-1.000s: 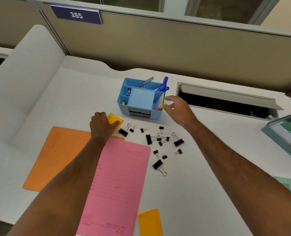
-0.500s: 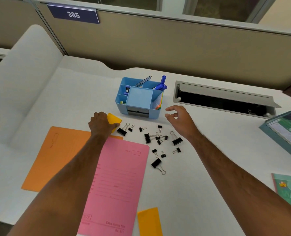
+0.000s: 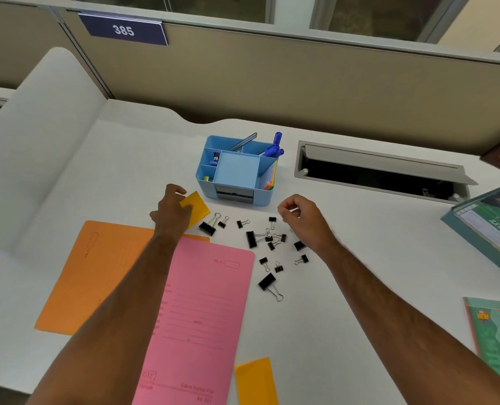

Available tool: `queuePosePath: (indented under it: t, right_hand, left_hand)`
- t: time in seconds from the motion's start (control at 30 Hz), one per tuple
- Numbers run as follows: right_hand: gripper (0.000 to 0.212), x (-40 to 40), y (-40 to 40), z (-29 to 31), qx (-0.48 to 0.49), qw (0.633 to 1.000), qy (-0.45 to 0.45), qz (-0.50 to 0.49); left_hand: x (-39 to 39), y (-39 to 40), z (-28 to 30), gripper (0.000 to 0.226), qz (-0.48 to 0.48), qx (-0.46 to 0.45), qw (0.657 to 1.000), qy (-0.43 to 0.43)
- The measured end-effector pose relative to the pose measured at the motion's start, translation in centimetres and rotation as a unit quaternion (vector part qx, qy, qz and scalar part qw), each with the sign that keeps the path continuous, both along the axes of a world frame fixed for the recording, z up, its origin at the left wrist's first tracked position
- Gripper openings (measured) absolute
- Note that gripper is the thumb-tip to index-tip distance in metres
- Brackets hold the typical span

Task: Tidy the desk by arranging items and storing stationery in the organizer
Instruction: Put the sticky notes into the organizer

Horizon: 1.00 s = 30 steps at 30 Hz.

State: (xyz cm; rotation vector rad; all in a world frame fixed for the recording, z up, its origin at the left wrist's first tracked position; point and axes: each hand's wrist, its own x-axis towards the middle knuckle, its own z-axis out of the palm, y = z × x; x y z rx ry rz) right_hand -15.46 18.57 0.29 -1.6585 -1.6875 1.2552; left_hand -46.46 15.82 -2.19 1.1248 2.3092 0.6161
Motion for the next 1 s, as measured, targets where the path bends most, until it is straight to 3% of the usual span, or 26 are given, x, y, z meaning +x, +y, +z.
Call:
queuePosePath:
  t: [0.2, 0.3, 0.4, 0.53, 0.67, 0.83, 1.0]
  right_hand:
    - [0.005, -1.4, -0.6, 1.4, 0.015, 0.996, 0.081, 0.026]
    - [0.012, -2.2, -0.6, 2.0, 0.04, 0.993, 0.097, 0.047]
    - [0.029, -2.8, -0.5, 2.8, 0.089, 0.99, 0.073, 0.079]
    - [0.017, -3.1, -0.3, 3.4, 0.132, 0.985, 0.008, 0.108]
    - [0.01, -2.4, 0.0, 4.1, 0.139, 0.985, 0.002, 0.1]
    - [0.009, -1.2, 0.9, 5.0, 0.164, 0.985, -0.006, 0.061]
    - [0.012, -0.3, 2.8, 5.5, 0.231, 0.971, -0.032, 0.054]
  left_hand:
    - [2.7, -2.2, 3.3, 0.018, -0.005, 0.124, 0.987, -0.097]
    - [5.4, -3.2, 5.2, 0.016, -0.037, 0.145, 0.977, -0.153]
    - [7.7, -3.6, 6.0, 0.019, -0.073, 0.134, 0.967, -0.205]
    - [9.7, -3.6, 6.2, 0.021, -0.079, 0.144, 0.951, -0.262]
    - [10.7, -3.4, 6.0, 0.024, -0.066, 0.152, 0.949, -0.267]
    - [10.4, -3.8, 5.0, 0.049, -0.067, 0.162, 0.955, -0.238]
    - [10.2, -5.6, 3.3, 0.043, -0.074, 0.15, 0.958, -0.234]
